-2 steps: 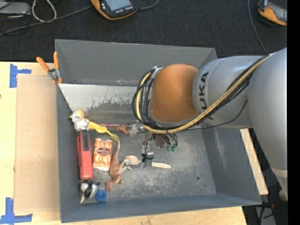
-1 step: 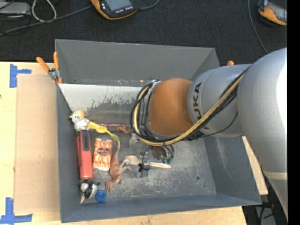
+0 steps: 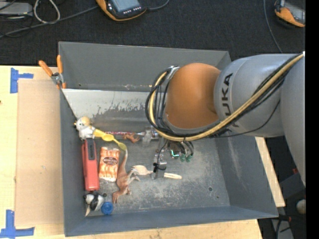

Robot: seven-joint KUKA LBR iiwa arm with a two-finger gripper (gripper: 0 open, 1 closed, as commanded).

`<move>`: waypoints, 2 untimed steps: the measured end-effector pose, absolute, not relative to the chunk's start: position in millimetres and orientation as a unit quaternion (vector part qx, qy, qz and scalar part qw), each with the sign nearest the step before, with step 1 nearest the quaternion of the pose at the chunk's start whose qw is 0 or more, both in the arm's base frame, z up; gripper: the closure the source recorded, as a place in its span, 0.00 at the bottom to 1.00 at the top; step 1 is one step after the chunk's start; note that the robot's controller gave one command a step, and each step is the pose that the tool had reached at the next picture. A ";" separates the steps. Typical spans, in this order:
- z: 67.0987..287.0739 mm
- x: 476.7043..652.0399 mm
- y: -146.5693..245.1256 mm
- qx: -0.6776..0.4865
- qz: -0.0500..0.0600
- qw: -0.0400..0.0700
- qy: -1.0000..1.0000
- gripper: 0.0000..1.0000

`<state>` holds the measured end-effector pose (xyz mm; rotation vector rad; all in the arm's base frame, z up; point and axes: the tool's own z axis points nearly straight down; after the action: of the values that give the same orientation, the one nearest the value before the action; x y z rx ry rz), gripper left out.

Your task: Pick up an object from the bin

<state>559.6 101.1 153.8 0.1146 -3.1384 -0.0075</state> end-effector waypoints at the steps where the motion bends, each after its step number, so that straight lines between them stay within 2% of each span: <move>1: 199.8 565.2 100.9 0.030 -0.003 -0.003 -1.000 0.00; 2: 186.3 559.1 85.9 0.054 -0.003 0.001 -0.999 0.00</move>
Offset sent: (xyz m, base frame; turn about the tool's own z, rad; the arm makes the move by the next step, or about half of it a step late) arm -0.0034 -0.0248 0.0262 -0.0660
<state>559.1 85.9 186.3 0.1711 -3.1353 -0.0082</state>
